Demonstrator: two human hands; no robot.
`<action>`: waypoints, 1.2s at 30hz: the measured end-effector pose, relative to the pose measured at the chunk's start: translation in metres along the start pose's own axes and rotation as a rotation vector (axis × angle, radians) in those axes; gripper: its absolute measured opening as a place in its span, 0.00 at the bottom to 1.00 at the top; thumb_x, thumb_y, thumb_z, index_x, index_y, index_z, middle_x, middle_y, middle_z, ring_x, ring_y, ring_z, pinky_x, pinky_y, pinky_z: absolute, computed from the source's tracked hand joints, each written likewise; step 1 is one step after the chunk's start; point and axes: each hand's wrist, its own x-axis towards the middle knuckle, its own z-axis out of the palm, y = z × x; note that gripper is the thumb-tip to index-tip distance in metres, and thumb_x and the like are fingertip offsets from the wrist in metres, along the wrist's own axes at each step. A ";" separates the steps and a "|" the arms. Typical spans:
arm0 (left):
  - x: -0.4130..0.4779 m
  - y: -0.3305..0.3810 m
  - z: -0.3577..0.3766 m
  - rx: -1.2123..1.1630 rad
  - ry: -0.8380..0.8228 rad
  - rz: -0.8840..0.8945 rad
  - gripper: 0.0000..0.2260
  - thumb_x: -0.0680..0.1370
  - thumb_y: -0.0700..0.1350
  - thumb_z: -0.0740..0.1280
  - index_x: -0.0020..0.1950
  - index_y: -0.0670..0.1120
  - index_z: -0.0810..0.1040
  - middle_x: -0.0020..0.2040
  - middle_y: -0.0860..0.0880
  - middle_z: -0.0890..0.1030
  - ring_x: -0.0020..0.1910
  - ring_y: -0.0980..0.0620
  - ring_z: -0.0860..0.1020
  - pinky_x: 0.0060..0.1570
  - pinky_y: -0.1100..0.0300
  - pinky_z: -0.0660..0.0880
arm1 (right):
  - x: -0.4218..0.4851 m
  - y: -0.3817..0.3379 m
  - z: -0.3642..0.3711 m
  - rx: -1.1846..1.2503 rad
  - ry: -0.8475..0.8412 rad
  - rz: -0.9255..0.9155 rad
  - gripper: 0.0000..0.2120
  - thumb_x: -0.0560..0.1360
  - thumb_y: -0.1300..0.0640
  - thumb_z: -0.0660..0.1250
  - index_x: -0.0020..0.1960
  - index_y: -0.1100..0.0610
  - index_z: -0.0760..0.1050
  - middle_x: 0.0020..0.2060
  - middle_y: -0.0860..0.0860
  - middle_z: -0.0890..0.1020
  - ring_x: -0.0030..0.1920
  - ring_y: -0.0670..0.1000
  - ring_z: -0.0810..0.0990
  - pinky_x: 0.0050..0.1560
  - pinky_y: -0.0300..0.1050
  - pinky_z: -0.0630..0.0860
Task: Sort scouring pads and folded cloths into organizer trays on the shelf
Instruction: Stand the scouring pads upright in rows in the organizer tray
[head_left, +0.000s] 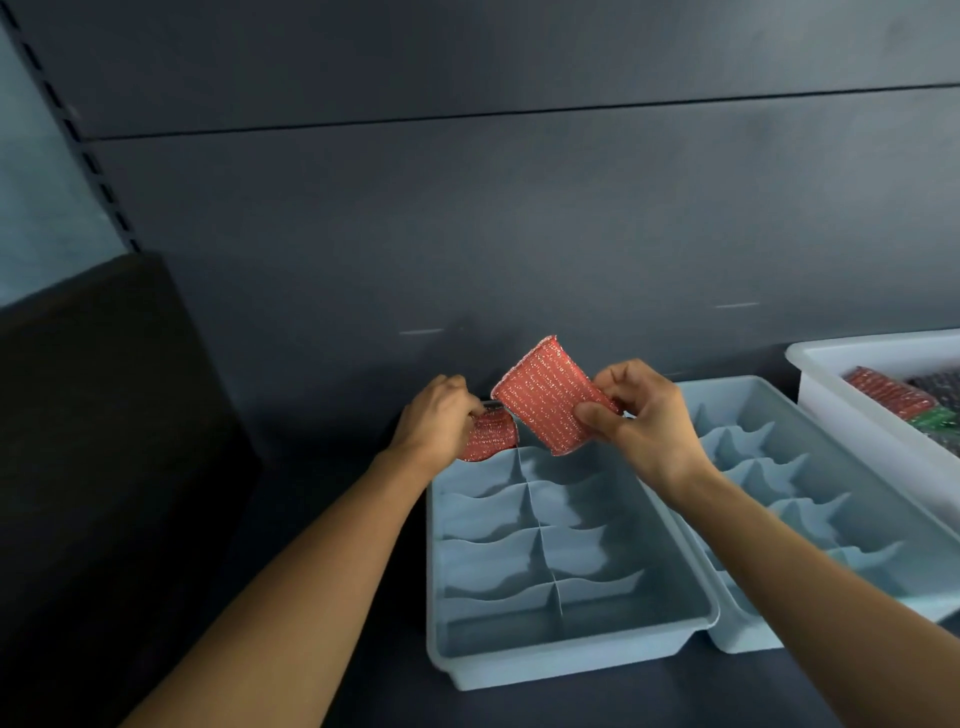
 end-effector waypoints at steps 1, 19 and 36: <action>0.000 0.000 -0.002 -0.013 0.026 -0.003 0.15 0.79 0.36 0.64 0.62 0.46 0.81 0.54 0.45 0.77 0.57 0.46 0.73 0.55 0.48 0.74 | 0.000 0.001 0.000 0.004 0.004 -0.001 0.11 0.70 0.66 0.74 0.44 0.57 0.73 0.38 0.57 0.82 0.40 0.56 0.79 0.48 0.60 0.80; -0.010 -0.018 0.016 -0.127 0.264 0.035 0.06 0.71 0.38 0.76 0.44 0.47 0.86 0.44 0.50 0.82 0.45 0.48 0.76 0.47 0.52 0.74 | 0.010 0.007 -0.009 -0.008 -0.013 -0.009 0.12 0.70 0.67 0.74 0.43 0.56 0.72 0.37 0.56 0.83 0.39 0.58 0.80 0.47 0.61 0.80; -0.041 -0.027 0.000 -0.639 -0.061 -0.273 0.26 0.78 0.28 0.56 0.72 0.47 0.72 0.67 0.52 0.76 0.65 0.57 0.74 0.56 0.73 0.69 | 0.017 0.031 0.080 -0.750 -0.366 -0.251 0.09 0.73 0.61 0.67 0.52 0.53 0.74 0.52 0.51 0.79 0.52 0.54 0.76 0.48 0.47 0.73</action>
